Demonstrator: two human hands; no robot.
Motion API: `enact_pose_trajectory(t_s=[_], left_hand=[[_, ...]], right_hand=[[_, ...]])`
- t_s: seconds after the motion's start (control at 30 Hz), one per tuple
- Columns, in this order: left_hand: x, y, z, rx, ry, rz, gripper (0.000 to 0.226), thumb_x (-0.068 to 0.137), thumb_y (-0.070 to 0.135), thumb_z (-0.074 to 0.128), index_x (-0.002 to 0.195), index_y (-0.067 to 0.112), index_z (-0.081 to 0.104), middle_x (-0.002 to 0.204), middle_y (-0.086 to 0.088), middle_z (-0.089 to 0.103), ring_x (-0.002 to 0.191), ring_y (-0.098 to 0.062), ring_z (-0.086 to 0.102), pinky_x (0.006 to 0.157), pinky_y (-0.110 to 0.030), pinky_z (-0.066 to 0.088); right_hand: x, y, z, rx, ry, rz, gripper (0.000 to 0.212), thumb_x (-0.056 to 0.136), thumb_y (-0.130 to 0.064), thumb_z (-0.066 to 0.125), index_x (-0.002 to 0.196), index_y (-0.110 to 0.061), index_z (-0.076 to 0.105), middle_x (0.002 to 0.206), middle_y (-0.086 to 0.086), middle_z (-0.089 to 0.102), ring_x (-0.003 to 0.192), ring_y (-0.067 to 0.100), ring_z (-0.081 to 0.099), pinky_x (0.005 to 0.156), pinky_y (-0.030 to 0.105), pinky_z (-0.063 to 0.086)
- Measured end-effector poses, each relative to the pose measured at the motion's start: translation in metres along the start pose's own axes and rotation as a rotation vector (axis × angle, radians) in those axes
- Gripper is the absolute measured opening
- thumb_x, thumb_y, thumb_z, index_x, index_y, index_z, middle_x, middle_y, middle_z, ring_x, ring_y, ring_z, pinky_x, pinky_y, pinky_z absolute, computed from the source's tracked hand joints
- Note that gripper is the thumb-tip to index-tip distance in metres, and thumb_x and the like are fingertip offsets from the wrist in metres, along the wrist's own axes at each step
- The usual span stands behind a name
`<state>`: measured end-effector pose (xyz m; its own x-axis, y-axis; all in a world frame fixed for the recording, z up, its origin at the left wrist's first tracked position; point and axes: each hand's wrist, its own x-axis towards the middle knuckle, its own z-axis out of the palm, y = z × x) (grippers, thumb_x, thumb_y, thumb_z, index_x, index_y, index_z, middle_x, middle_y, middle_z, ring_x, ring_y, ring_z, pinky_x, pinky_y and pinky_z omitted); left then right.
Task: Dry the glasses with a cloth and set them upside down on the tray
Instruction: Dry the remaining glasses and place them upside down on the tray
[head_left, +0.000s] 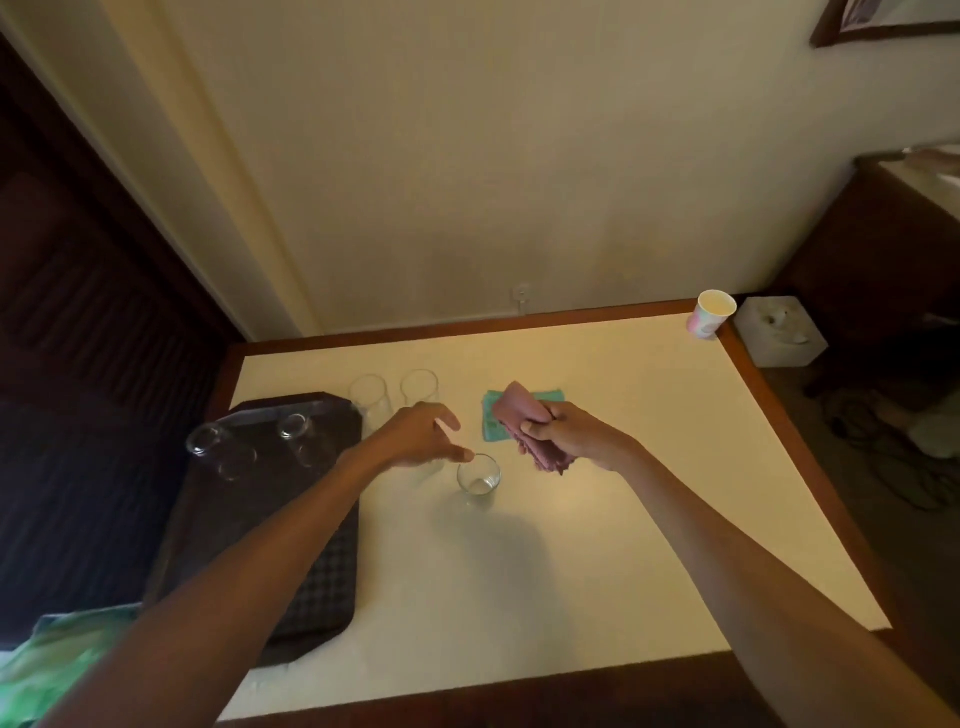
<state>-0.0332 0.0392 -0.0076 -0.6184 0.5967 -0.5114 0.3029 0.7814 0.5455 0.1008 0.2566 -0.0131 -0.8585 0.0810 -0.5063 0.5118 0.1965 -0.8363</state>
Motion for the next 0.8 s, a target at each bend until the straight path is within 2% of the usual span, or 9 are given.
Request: enact_pose_trajectory(t_s=[0.13,0.2,0.3,0.33,0.47,0.53,0.63,0.73,0.8], left_hand=[[0.006,-0.032,0.054,0.082,-0.080,-0.113,0.097,0.069,0.054,0.091,0.146,0.016,0.047,0.140,-0.009,0.059,0.126,-0.025,0.058,0.093,-0.031,0.047],[0.008,-0.041,0.074,0.014,-0.031,-0.118,0.113,0.064,0.054,0.094,0.153,0.014,0.037,0.147,-0.011,0.053,0.134,-0.028,0.053,0.102,-0.035,0.044],[0.021,-0.055,0.102,-0.045,0.076,-0.058,0.133,0.047,0.070,0.091,0.155,0.018,0.034,0.151,-0.007,0.048,0.139,-0.027,0.048,0.110,-0.041,0.043],[0.025,-0.060,0.110,-0.086,0.108,-0.052,0.131,0.046,0.069,0.091,0.154,0.019,0.036,0.151,-0.005,0.048,0.138,-0.026,0.048,0.110,-0.043,0.043],[0.023,-0.055,0.124,-0.234,0.202,-0.023,0.102,0.064,0.038,0.098,0.149,0.018,0.045,0.148,-0.004,0.054,0.130,-0.027,0.055,0.106,-0.043,0.047],[0.025,-0.054,0.130,-0.263,0.227,-0.019,0.090,0.071,0.031,0.095,0.147,0.018,0.048,0.146,-0.003,0.058,0.128,-0.026,0.057,0.104,-0.039,0.048],[0.027,-0.055,0.133,-0.316,0.276,-0.011,0.072,0.071,0.031,0.094,0.131,0.020,0.056,0.125,-0.001,0.070,0.110,-0.024,0.067,0.091,-0.039,0.055],[0.023,-0.050,0.127,-0.354,0.301,0.033,0.062,0.069,0.029,0.095,0.118,0.022,0.058,0.107,0.011,0.069,0.094,-0.009,0.066,0.079,-0.021,0.053],[0.018,-0.044,0.115,-0.341,0.288,0.086,0.060,0.069,0.028,0.095,0.115,0.023,0.058,0.104,0.015,0.069,0.093,-0.002,0.065,0.077,-0.016,0.050]], right_hand=[[0.007,0.030,0.012,0.026,-0.030,0.015,0.017,0.103,-0.017,0.051,0.109,-0.005,0.061,0.086,0.007,0.070,0.059,0.022,0.061,0.047,0.025,0.044],[0.010,0.039,0.018,0.031,-0.042,0.031,0.017,0.103,-0.018,0.051,0.106,-0.005,0.060,0.085,0.006,0.069,0.058,0.023,0.059,0.048,0.026,0.042],[0.014,0.048,0.028,0.070,-0.068,0.047,0.016,0.102,-0.019,0.051,0.101,-0.006,0.060,0.083,0.008,0.067,0.053,0.021,0.054,0.049,0.026,0.038],[0.015,0.049,0.030,0.096,-0.075,0.057,0.015,0.102,-0.018,0.051,0.099,-0.006,0.060,0.082,0.009,0.066,0.052,0.021,0.052,0.049,0.026,0.038],[0.019,0.049,0.041,0.124,-0.086,0.123,0.023,0.098,-0.023,0.050,0.091,-0.006,0.064,0.081,0.014,0.065,0.051,0.022,0.049,0.048,0.026,0.036],[0.022,0.049,0.043,0.076,-0.073,0.129,0.040,0.098,-0.036,0.049,0.088,-0.002,0.066,0.081,0.017,0.064,0.049,0.022,0.048,0.045,0.024,0.035],[0.025,0.051,0.045,0.002,-0.029,0.108,0.070,0.098,-0.062,0.045,0.085,0.003,0.069,0.074,0.013,0.066,0.045,0.019,0.049,0.041,0.022,0.035],[0.022,0.047,0.043,-0.108,-0.018,0.085,0.075,0.096,-0.068,0.041,0.077,-0.001,0.069,0.068,0.010,0.068,0.044,0.020,0.048,0.040,0.020,0.033],[0.019,0.038,0.039,-0.142,-0.024,0.081,0.071,0.096,-0.068,0.041,0.072,-0.008,0.071,0.066,0.007,0.068,0.043,0.019,0.048,0.040,0.021,0.033]])
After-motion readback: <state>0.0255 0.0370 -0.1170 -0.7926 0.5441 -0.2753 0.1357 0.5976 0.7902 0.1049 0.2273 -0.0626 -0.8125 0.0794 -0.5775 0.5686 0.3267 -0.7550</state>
